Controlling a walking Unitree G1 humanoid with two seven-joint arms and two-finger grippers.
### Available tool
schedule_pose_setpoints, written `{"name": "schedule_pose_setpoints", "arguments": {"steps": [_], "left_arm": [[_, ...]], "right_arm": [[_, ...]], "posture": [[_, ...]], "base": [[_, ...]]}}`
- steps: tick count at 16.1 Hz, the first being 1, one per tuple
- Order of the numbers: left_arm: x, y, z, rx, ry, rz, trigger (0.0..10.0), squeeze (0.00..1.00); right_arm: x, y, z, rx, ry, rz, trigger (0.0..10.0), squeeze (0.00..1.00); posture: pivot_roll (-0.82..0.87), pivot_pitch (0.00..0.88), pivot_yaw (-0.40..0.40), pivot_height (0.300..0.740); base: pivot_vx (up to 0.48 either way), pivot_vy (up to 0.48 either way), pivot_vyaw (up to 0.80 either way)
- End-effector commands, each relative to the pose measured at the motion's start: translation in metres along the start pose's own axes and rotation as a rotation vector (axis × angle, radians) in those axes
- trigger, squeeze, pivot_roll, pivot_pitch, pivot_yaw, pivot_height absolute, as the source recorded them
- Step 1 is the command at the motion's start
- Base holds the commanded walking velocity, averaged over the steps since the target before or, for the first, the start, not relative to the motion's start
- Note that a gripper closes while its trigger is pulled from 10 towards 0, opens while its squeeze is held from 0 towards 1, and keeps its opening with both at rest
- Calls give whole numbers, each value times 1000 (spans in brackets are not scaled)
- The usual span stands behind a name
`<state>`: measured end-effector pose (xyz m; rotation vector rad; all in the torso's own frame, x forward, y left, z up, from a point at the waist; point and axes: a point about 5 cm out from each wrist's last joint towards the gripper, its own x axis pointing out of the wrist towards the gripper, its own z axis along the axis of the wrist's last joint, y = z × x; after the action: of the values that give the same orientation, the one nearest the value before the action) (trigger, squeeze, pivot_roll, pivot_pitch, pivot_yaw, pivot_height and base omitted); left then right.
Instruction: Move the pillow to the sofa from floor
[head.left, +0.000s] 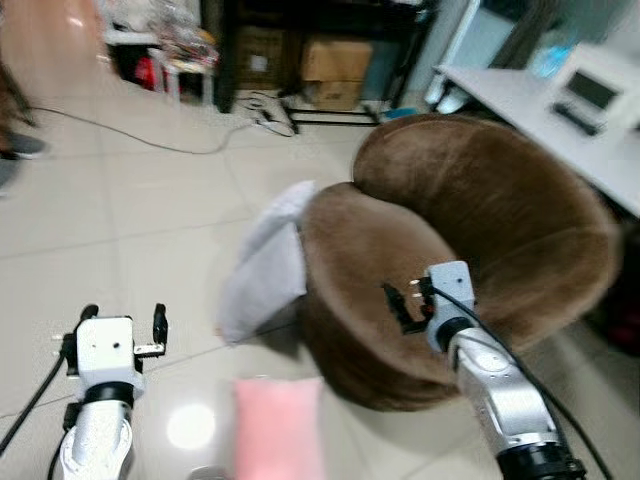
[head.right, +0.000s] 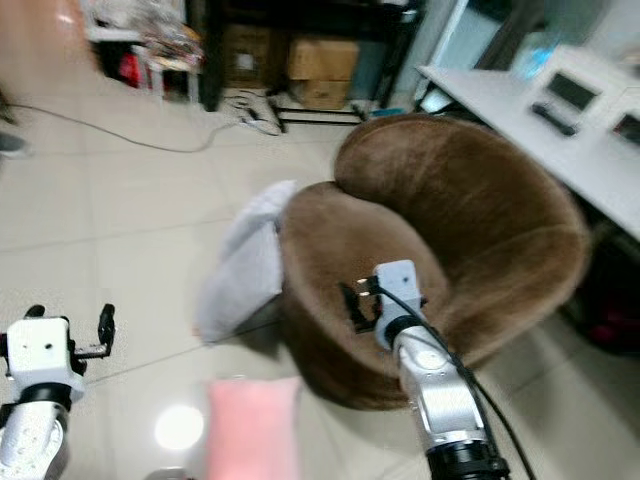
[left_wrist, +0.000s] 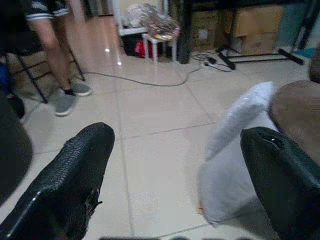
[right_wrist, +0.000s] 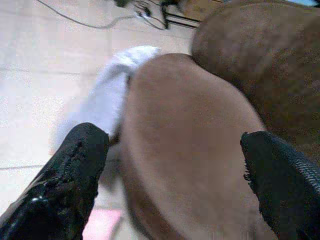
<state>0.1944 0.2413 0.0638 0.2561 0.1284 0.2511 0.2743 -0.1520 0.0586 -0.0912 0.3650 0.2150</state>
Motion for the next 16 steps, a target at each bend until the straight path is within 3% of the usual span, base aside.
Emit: {"name": "schedule_pose_setpoints", "arguments": {"steps": [1,4,12,16], "left_arm": [[-2,-9,2,-3,-17,-16,10000,0],[-3,-7,3,20,-28,-21,10000,0],[22,27,15,71,-24,-83,10000,0],[32,34,17,54,-14,-92,10000,0]], "right_arm": [[-1,-9,2,-7,11,-12,10000,0],[1,-5,0,2,17,-5,10000,0],[-5,14,-17,149,10,-114,10000,0],[-6,15,-20,163,5,-144,10000,0]], "posture": [[96,0,-218,740],[110,0,-207,740],[122,0,34,740],[113,0,69,740]], "base": [[0,0,0],[0,0,0],[0,0,0],[0,0,0]]}}
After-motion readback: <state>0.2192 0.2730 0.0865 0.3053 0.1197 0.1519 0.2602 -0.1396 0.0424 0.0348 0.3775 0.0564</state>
